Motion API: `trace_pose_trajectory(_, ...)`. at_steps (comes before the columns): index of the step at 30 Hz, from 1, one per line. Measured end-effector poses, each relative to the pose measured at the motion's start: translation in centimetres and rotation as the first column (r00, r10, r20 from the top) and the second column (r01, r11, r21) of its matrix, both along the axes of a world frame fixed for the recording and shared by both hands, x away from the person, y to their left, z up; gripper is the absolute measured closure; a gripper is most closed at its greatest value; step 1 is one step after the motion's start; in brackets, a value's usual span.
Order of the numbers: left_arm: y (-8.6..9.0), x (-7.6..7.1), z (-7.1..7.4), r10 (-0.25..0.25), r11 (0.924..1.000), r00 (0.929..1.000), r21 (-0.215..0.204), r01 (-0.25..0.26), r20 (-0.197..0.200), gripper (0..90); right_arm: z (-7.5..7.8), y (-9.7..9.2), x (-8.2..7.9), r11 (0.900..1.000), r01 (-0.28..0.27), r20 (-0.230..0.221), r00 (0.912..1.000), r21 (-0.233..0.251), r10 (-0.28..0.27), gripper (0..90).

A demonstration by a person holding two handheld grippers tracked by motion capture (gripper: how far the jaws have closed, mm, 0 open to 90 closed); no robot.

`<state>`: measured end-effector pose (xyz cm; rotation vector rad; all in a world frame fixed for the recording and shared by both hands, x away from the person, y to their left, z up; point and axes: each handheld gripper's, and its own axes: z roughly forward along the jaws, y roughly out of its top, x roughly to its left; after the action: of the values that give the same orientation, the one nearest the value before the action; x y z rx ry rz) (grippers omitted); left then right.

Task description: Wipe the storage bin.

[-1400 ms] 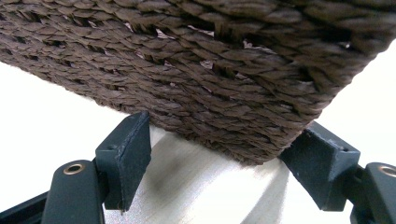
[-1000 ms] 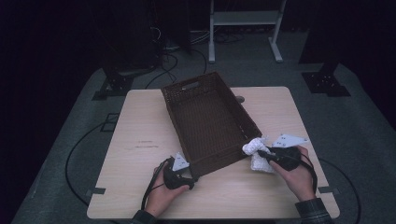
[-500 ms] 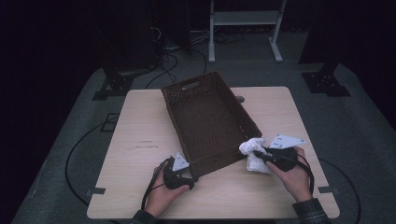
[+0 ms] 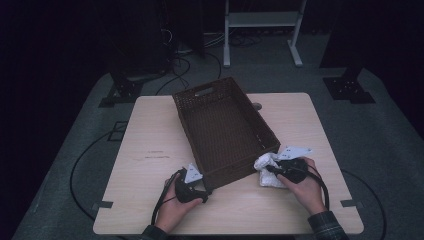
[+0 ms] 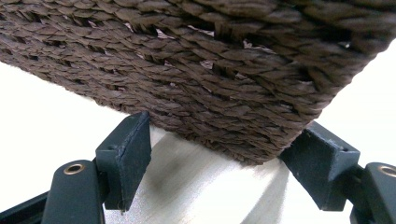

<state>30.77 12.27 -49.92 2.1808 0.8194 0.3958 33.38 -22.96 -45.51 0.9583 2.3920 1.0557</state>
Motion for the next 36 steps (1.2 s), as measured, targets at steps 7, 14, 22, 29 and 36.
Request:
trace_pose_trajectory(7, 0.0, 0.0, 0.0, 0.0, 1.0, 1.0, 0.0, 0.0, 0.0, 25.2, -0.8, 0.4, 0.3, 0.9997, -0.009, -0.028, 0.9996, -0.022, 0.009, 76.6)
trace_pose_trajectory(14, 0.0, 0.0, 0.0, 0.0, 1.0, 1.0, 0.0, 0.0, 0.0, 25.2, -1.5, 0.9, 0.4, 0.999, -0.022, -0.045, 0.9988, -0.038, 0.02, 76.6)
trace_pose_trajectory(22, 0.0, 0.0, 0.0, 0.0, 1.0, 1.0, 0.0, 0.0, -0.001, 25.3, -2.5, 1.6, 0.6, 0.9952, -0.054, -0.079, 0.9957, -0.081, 0.048, 76.4)
trace_pose_trajectory(29, 0.0, 0.0, 0.0, 0.002, 1.0, 1.0, 0.0, -0.002, 0.0, 25.2, -2.3, 1.5, 0.4, 0.9957, -0.047, -0.082, 0.9958, -0.08, 0.041, 76.2)
trace_pose_trajectory(36, -0.1, 0.0, 0.0, 0.007, 1.0, 1.0, -0.001, -0.007, 0.001, 25.1, -1.5, 1.0, -0.2, 0.9973, -0.043, -0.047, 0.9981, -0.059, 0.04, 76.3)
